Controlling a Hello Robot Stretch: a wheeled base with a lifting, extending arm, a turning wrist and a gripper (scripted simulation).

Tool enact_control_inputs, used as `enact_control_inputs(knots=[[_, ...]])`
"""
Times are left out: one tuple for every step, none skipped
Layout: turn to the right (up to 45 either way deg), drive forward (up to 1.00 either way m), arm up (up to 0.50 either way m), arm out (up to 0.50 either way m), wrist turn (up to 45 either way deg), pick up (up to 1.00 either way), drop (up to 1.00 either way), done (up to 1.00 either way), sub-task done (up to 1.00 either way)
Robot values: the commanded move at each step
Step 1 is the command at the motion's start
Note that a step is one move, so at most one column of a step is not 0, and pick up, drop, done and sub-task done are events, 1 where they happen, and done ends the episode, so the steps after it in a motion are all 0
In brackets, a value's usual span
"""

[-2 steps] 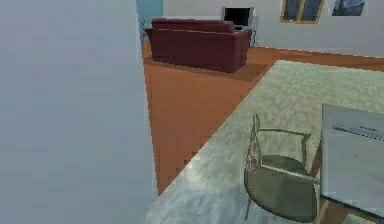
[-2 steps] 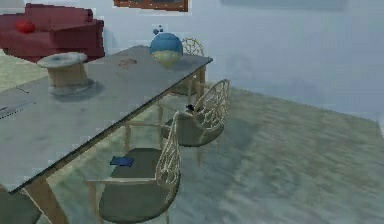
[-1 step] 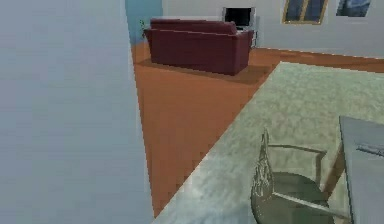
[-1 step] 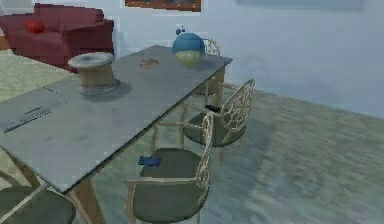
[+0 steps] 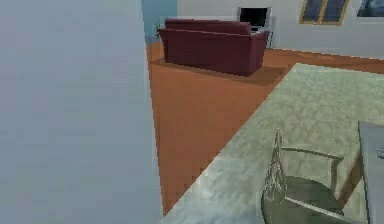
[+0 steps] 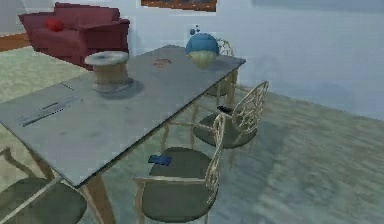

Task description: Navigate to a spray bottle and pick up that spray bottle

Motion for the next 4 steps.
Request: enact_control_inputs(knots=[[0.0,1.00,0.00,0.00,0.0,0.00,0.00,0.00,0.00],[3.0,0.00,0.00,0.00,0.0,0.00,0.00,0.00,0.00],[9.0,0.00,0.00,0.00,0.0,0.00,0.00,0.00,0.00],[0.0,0.05,0.00,0.00,0.0,0.00,0.00,0.00,0.00]])
